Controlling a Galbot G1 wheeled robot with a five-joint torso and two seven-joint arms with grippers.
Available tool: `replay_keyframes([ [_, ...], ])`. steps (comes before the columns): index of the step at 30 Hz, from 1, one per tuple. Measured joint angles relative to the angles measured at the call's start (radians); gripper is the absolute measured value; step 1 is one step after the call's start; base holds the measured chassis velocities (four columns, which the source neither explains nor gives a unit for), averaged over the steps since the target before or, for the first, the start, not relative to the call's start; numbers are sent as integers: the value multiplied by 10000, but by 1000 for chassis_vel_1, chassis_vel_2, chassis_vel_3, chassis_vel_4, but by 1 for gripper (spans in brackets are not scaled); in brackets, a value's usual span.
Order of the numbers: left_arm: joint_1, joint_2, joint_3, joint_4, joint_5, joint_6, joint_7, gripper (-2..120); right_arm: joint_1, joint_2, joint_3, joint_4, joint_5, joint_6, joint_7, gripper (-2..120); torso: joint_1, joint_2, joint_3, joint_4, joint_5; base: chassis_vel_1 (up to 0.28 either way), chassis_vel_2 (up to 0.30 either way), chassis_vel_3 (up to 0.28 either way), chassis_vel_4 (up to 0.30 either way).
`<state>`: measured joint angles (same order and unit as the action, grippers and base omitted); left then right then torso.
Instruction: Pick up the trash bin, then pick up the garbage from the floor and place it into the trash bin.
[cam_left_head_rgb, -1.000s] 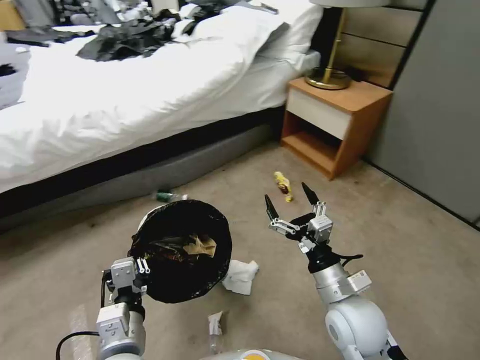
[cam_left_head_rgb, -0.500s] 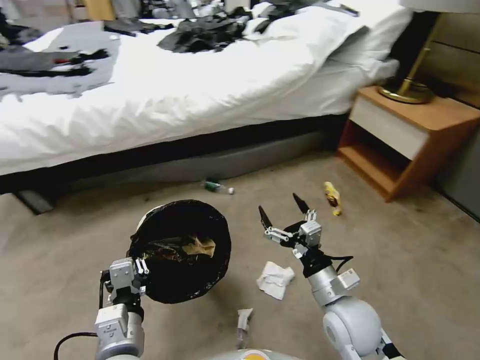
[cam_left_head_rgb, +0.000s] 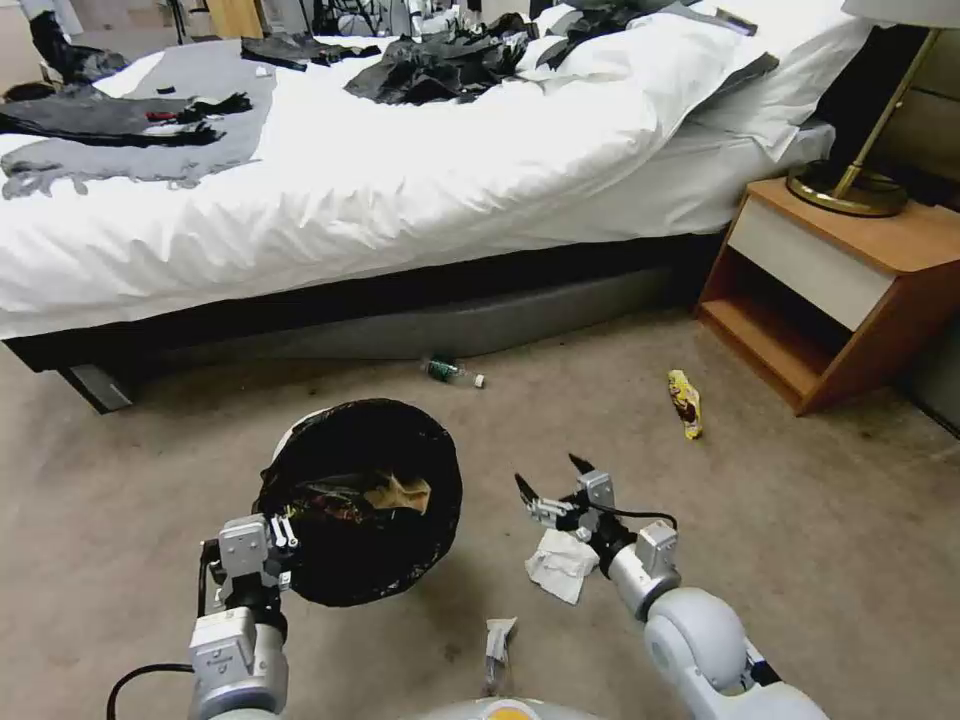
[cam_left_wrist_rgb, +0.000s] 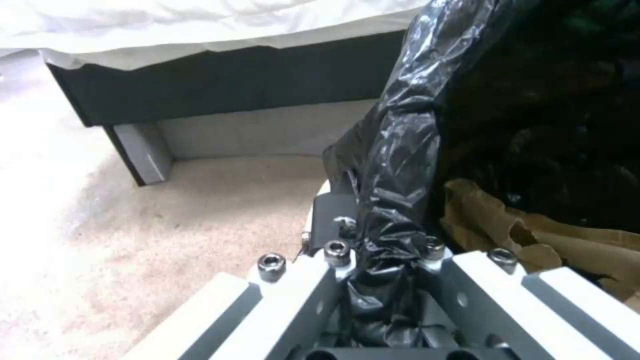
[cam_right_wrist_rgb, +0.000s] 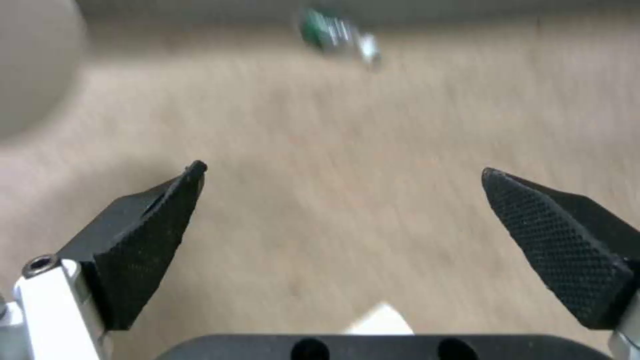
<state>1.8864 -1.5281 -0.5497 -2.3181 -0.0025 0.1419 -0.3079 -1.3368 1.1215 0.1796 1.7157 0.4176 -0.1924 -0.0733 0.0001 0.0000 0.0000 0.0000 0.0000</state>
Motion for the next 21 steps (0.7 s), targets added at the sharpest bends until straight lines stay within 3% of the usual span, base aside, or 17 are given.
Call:
replay_keyframes([
  [10, 4, -19, 23, 11, 21, 1, -5, 0, 372, -222, -10, -1453, 16, -1412, -733, 100, 0, 0, 0, 0, 1, 0, 0, 0, 0],
  [21, 104, -41, 85, 6, 81, -44, -15, 0, 718, 123, -25, -2431, -364, -1516, -1183, 100, 0, 0, 0, 1, -1, 0, 0, 0, 0],
])
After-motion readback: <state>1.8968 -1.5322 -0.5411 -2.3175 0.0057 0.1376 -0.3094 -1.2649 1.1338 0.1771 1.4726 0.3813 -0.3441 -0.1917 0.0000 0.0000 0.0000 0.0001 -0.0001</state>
